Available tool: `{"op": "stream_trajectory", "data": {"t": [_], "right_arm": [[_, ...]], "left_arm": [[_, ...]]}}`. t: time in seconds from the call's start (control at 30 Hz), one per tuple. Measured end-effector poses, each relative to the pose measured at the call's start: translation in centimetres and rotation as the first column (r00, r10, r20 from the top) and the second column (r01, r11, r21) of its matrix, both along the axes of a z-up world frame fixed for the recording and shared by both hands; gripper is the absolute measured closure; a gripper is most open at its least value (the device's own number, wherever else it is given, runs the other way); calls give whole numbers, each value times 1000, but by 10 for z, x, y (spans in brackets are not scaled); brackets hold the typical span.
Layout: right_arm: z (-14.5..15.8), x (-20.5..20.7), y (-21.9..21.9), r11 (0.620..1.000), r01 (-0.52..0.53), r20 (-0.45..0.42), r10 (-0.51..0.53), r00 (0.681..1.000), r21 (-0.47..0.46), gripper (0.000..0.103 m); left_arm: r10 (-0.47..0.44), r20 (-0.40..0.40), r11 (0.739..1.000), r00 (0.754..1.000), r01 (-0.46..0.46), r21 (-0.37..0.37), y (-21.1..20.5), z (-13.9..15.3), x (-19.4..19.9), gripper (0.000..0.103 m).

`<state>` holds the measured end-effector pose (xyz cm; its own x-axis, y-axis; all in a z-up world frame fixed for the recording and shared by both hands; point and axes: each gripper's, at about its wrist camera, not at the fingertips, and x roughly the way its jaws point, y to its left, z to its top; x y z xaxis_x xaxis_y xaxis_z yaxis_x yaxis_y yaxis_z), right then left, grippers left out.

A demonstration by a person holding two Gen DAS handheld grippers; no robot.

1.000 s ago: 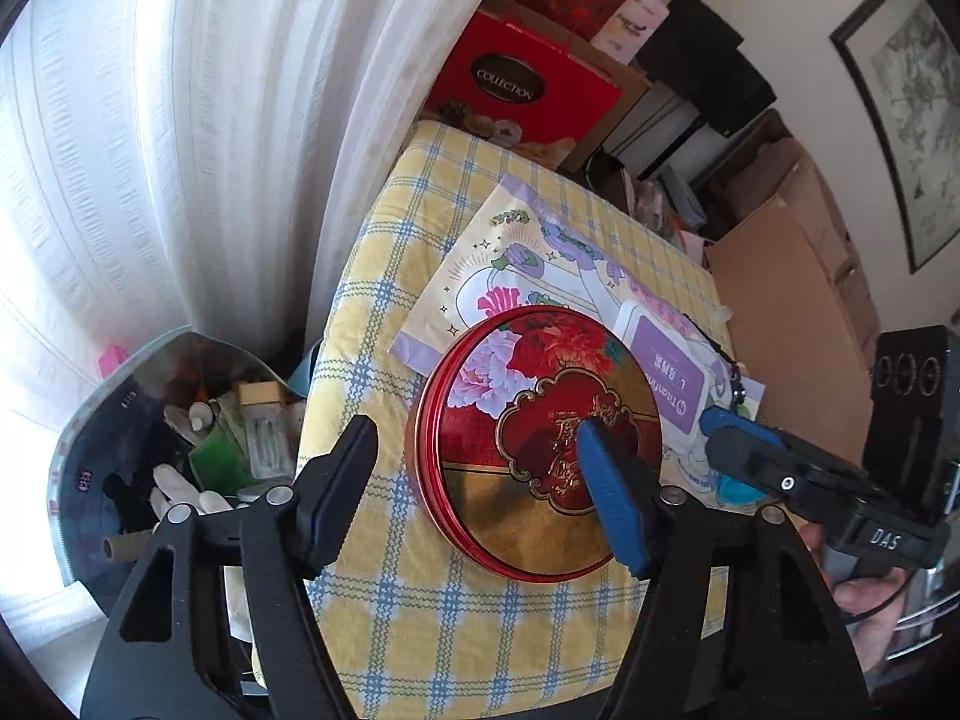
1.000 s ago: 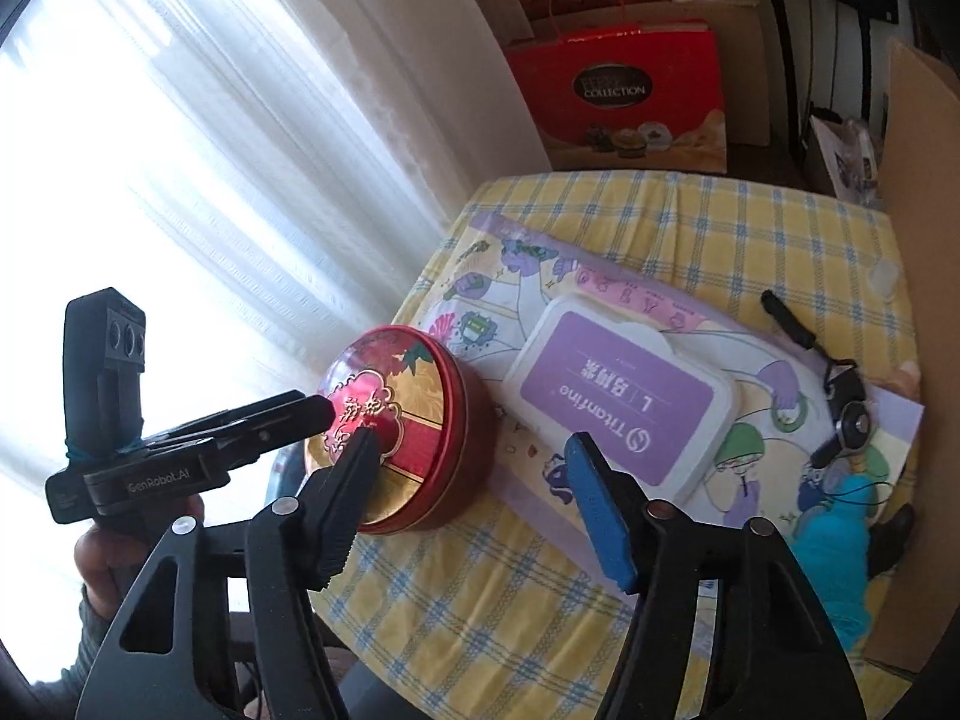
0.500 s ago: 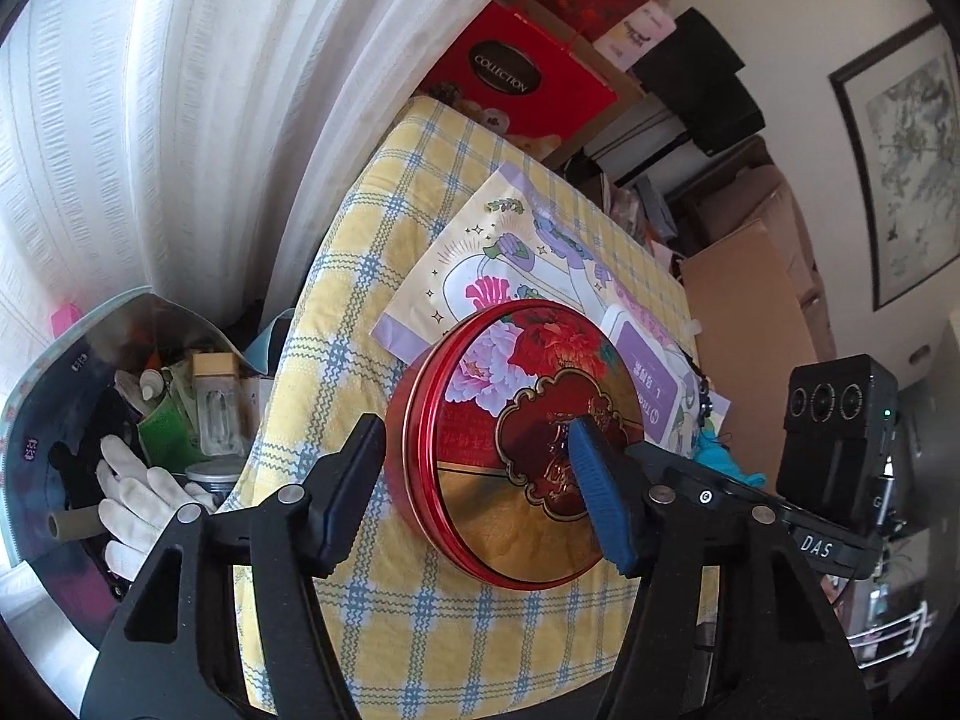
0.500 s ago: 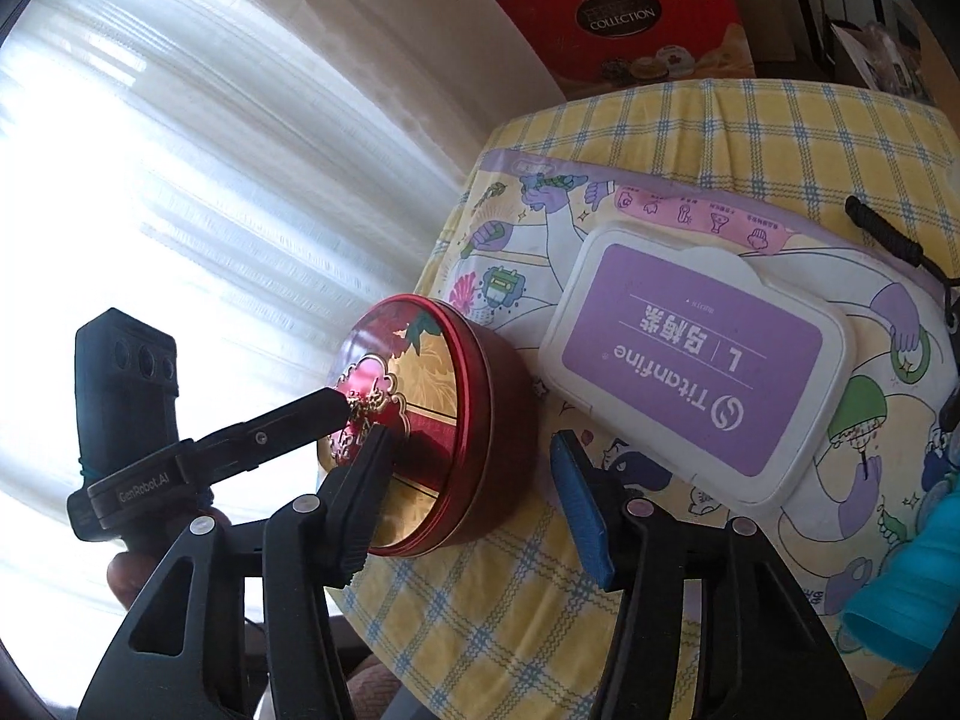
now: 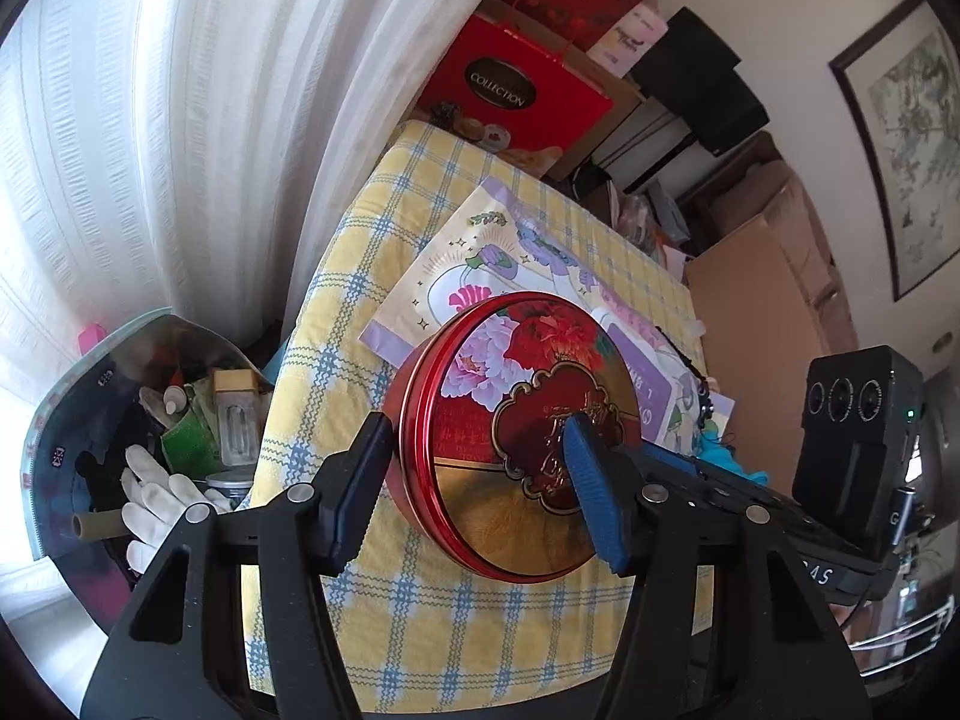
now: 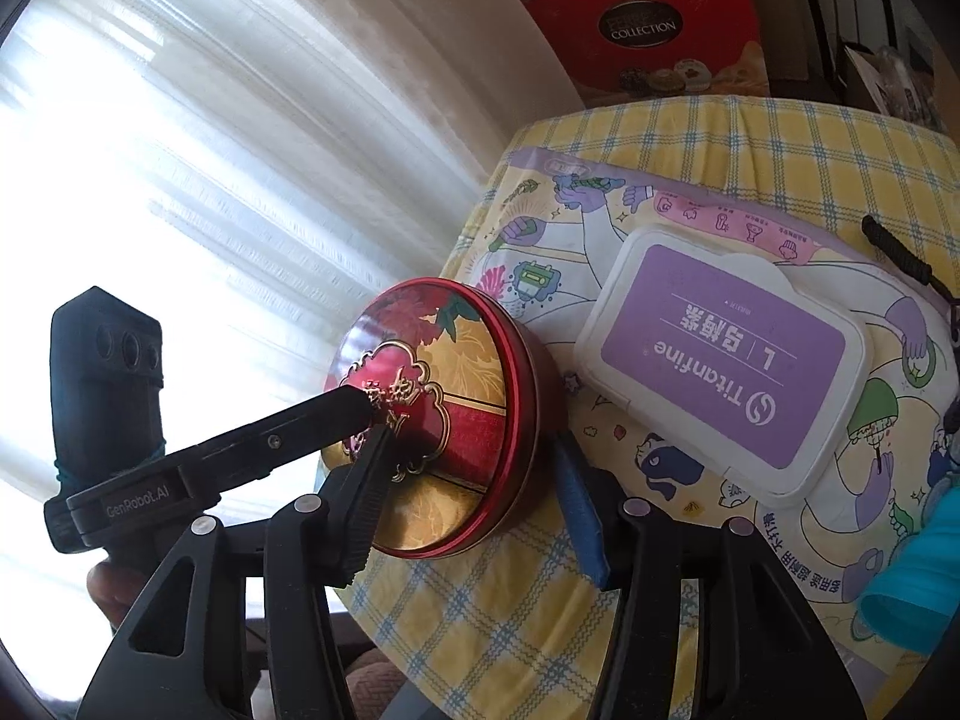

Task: Organize objects
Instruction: 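Close the left tool on the rim of the red-and-gold tin, then lift the tin with the left tool and carry it over the box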

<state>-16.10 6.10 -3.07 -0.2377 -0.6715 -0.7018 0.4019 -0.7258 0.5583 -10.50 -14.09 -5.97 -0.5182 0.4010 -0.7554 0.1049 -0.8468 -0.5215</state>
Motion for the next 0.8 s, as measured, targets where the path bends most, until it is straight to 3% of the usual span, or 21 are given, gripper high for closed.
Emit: {"op": "stream_trajectory", "data": {"t": [0.47, 0.8], "right_arm": [[82, -1, 73, 989, 126, -122, -134, 984, -73, 48], [126, 4, 150, 961, 263, -191, -274, 943, -81, 48]], "left_arm": [[-39, -89, 999, 995, 38, -7, 66, 87, -36, 48], [-135, -138, 990, 981, 139, 17, 144, 128, -62, 49]]}}
